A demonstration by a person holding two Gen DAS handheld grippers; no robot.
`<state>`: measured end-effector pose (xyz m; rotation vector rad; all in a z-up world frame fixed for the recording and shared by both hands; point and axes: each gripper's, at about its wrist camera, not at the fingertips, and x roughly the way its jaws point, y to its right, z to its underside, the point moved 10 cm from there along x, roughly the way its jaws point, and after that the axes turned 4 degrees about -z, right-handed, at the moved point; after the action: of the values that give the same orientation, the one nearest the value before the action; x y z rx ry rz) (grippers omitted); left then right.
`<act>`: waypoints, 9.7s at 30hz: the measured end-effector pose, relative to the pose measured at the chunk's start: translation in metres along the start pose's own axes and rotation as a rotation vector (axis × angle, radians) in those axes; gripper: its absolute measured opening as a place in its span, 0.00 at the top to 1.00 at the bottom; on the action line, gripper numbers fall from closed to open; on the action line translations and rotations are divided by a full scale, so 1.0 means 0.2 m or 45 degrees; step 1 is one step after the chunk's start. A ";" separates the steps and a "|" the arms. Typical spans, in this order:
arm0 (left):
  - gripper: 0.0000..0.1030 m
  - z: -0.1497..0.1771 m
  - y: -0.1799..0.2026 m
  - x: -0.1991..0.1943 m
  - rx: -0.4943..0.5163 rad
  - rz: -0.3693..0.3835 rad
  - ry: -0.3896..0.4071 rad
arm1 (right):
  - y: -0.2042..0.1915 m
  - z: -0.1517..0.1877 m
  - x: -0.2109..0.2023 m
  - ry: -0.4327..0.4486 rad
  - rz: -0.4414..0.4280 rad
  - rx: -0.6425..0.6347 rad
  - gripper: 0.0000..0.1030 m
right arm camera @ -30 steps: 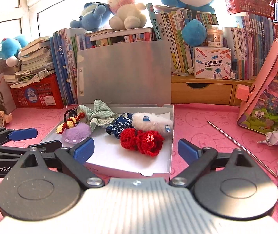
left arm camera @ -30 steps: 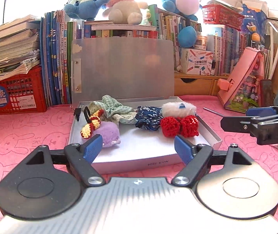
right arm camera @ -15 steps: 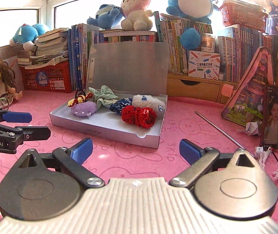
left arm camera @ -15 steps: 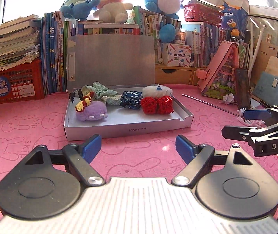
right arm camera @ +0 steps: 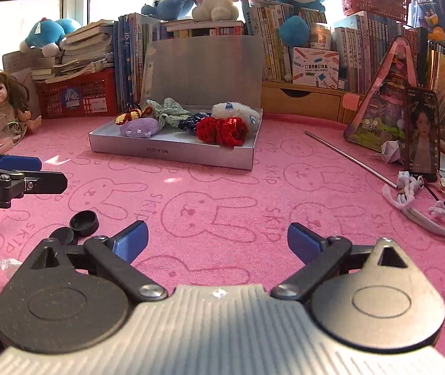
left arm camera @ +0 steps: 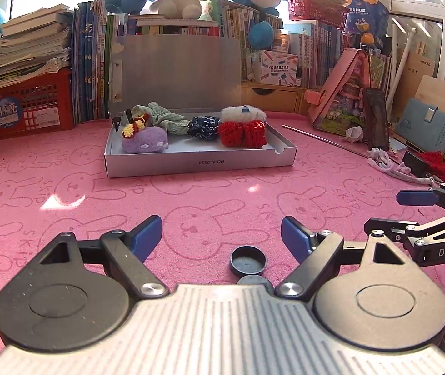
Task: Organize objects
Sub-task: 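Move both tools toward the black round lids on the table, then close the left tool on a black lid while the right tool closes on another lid, then carry both black lids over the white box with both tools, then open both tools to drop the black lids into the box, then move the left tool to the white tissue while the right tool reaches a black lid, then grasp the white tissue with the left tool while the right tool grasps the black lid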
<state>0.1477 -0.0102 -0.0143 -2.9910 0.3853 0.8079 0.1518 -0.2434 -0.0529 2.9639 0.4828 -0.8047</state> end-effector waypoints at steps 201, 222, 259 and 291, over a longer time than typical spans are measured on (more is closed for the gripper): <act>0.38 -0.53 -0.61 1.09 -0.208 -0.277 -0.074 | 0.26 -0.55 1.21 -0.208 0.005 0.464 0.44; 0.30 -0.25 -0.15 0.37 -0.029 0.016 -0.042 | -0.02 -0.35 0.49 -0.075 -0.158 0.167 0.35; 0.45 0.30 0.26 -0.20 0.192 0.305 -0.119 | -0.55 0.29 -0.14 -0.159 -0.410 -0.241 0.31; 0.50 0.40 0.32 -0.11 0.300 0.169 -0.092 | -0.40 0.28 -0.06 -0.113 -0.219 -0.126 0.48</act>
<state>0.0746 -0.0616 -0.0693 -2.7342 0.6337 0.8134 0.0903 -0.1769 -0.0914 2.8119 0.7565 -0.8937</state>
